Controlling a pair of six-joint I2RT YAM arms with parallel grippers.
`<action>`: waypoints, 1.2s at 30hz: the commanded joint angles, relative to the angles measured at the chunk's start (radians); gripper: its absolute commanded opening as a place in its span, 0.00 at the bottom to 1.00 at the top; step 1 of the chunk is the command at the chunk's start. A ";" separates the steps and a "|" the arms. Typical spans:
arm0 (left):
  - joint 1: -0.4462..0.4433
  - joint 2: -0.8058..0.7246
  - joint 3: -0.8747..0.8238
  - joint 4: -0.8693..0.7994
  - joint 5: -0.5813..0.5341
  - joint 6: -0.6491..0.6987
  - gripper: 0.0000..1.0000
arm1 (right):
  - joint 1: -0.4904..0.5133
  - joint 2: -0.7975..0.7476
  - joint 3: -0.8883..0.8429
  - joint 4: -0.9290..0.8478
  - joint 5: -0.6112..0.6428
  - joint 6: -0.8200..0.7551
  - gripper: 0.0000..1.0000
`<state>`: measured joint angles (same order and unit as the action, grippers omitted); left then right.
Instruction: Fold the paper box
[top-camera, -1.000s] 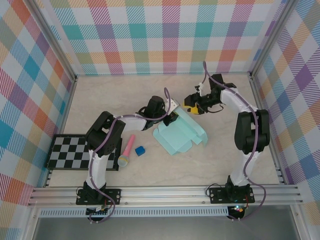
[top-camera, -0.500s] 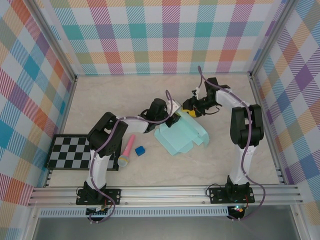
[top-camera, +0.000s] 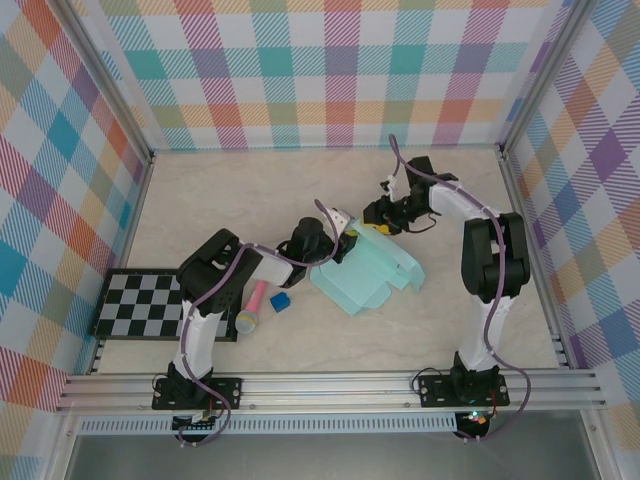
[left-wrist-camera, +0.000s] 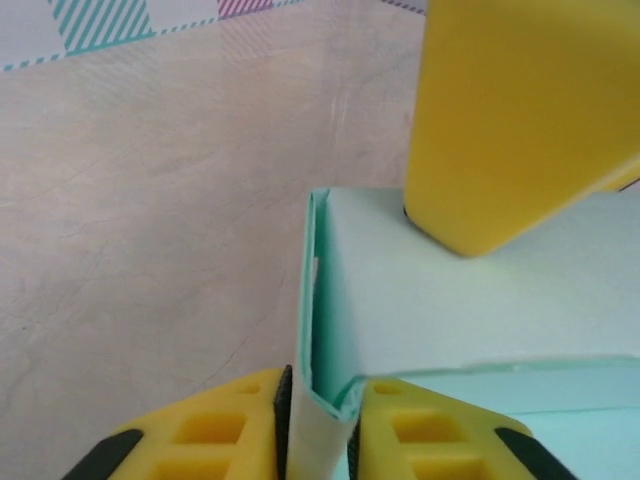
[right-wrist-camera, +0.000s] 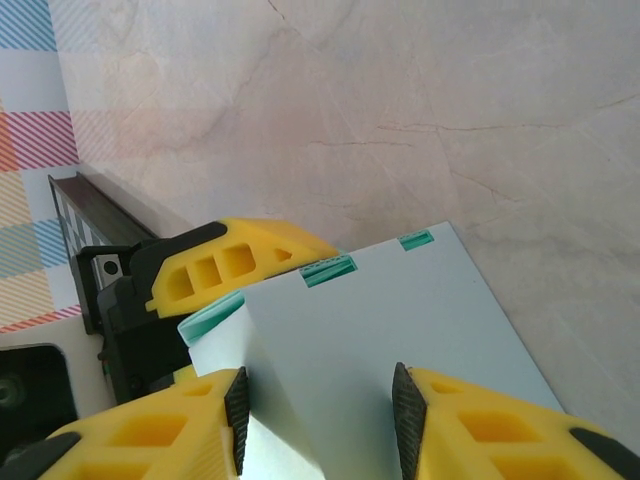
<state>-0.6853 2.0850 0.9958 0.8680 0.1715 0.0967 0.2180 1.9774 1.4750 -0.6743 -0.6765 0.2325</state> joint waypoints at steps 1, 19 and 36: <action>-0.021 0.001 0.006 0.109 -0.013 0.005 0.15 | 0.015 -0.021 -0.031 -0.018 0.062 -0.034 0.44; -0.153 0.094 0.195 -0.038 -0.254 0.126 0.15 | 0.020 -0.061 -0.106 0.034 0.088 -0.008 0.44; -0.173 0.147 0.345 -0.213 -0.424 0.131 0.00 | -0.031 -0.134 -0.207 0.097 0.026 0.047 0.45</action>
<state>-0.8261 2.2047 1.2919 0.6235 -0.1955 0.1879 0.1566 1.8553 1.3212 -0.4759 -0.5362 0.2401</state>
